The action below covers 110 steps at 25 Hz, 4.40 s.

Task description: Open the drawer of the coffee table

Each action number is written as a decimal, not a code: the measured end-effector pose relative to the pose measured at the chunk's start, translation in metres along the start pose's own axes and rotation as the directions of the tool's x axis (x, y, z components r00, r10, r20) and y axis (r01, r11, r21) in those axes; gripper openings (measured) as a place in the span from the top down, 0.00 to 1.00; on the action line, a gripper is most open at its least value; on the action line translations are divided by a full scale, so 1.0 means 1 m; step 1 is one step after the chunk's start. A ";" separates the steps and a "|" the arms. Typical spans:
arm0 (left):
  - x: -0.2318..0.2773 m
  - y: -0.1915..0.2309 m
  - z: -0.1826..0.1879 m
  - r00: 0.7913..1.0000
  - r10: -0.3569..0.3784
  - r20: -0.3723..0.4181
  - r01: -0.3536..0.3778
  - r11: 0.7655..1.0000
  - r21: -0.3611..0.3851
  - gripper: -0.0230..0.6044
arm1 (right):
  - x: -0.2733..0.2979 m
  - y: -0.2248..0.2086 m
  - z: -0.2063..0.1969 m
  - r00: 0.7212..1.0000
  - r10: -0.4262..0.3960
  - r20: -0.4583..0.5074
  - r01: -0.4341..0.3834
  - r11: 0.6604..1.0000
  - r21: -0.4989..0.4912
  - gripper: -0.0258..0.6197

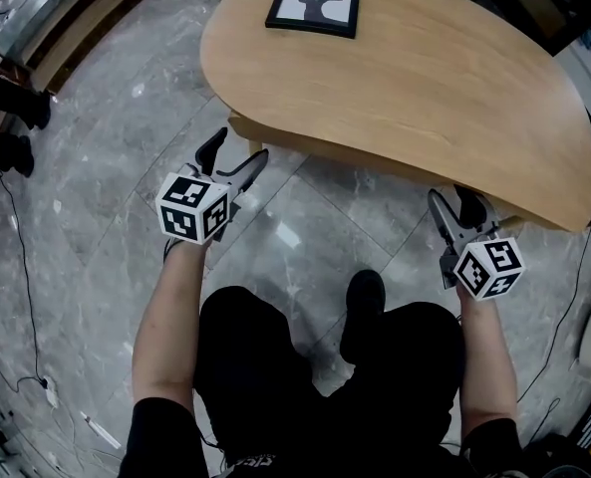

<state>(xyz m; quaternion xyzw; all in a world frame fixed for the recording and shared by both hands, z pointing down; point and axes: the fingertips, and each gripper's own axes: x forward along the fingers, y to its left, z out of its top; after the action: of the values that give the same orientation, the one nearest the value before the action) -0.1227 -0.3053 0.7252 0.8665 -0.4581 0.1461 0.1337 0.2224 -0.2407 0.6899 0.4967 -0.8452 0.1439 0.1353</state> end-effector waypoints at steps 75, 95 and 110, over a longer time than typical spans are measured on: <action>-0.069 -0.041 0.007 0.973 -0.203 -0.114 0.214 0.973 0.092 0.52 | -0.061 0.043 -0.007 0.980 0.154 -0.130 -0.166 0.982 -0.090 0.74; -0.100 -0.057 -0.027 0.957 -0.228 -0.180 0.248 0.964 0.098 0.55 | -0.087 0.069 -0.037 0.944 0.241 -0.226 -0.279 0.947 -0.157 0.76; -0.122 -0.064 -0.026 0.941 -0.284 -0.185 0.301 0.951 0.073 0.58 | -0.103 0.082 -0.036 0.926 0.273 -0.262 -0.315 0.940 -0.133 0.77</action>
<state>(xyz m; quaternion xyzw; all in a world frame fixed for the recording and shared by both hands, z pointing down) -0.1382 -0.1690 0.6974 0.9147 -0.3030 0.2217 0.1493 0.2017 -0.1065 0.6762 0.3293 -0.8970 0.1478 0.2553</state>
